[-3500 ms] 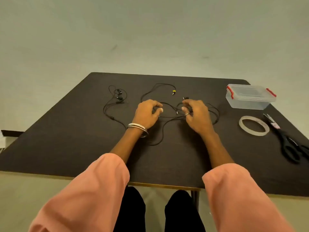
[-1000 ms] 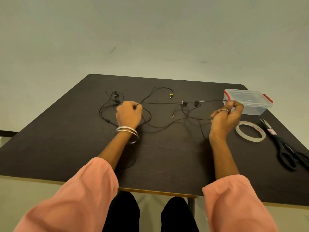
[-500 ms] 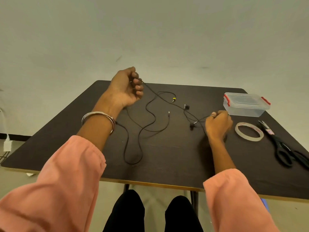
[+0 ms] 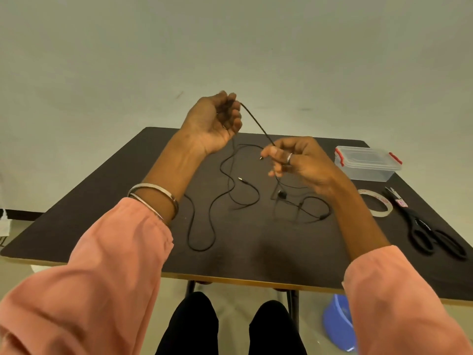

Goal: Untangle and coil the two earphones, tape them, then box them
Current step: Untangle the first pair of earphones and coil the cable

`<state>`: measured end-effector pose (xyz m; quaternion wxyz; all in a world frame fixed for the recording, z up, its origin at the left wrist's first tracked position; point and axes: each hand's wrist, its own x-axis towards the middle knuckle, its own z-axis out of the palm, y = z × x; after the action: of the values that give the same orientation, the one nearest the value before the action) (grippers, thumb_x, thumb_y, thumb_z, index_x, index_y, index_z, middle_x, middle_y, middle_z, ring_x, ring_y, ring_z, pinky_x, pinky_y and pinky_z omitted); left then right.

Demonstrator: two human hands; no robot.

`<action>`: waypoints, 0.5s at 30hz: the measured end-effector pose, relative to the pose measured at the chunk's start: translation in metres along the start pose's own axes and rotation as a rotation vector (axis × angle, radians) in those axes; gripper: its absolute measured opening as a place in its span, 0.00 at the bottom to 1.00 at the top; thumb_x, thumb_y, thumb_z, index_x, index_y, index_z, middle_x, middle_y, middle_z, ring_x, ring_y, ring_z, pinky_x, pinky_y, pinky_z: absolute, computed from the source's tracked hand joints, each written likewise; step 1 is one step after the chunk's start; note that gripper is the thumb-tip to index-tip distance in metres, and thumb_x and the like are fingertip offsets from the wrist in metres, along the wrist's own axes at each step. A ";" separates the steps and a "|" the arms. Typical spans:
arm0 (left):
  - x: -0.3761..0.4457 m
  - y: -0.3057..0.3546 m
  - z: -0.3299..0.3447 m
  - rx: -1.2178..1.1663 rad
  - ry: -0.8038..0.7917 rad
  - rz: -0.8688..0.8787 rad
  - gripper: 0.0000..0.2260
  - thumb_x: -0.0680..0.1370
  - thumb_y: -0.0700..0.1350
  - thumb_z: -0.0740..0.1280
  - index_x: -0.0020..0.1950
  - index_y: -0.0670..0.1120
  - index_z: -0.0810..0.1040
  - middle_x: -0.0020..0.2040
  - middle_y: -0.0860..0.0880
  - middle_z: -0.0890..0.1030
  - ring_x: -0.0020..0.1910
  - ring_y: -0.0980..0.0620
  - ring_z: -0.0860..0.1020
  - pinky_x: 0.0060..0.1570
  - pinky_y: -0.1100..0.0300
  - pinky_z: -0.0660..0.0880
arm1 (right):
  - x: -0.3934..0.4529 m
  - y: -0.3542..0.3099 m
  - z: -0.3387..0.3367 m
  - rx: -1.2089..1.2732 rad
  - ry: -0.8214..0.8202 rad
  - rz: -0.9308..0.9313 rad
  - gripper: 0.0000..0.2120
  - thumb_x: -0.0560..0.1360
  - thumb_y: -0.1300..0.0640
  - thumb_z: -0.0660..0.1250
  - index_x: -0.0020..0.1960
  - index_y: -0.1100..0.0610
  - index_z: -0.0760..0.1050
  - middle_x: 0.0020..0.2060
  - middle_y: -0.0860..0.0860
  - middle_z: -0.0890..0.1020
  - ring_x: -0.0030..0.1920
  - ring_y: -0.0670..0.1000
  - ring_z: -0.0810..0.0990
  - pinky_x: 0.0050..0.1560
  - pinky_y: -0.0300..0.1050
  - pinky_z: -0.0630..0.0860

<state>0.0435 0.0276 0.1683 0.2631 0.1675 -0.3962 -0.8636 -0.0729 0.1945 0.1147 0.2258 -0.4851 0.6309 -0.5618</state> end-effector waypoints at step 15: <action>-0.001 -0.028 -0.005 1.348 0.025 0.601 0.14 0.77 0.54 0.67 0.50 0.45 0.82 0.40 0.50 0.84 0.40 0.54 0.79 0.37 0.68 0.71 | 0.007 -0.009 -0.022 -0.295 0.390 -0.056 0.14 0.79 0.50 0.63 0.44 0.57 0.81 0.23 0.45 0.71 0.23 0.41 0.66 0.24 0.30 0.63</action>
<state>0.0377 0.0408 0.1436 0.3328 0.1867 -0.8666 -0.3215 -0.0909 0.1995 0.1305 0.0111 -0.4124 0.7240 -0.5528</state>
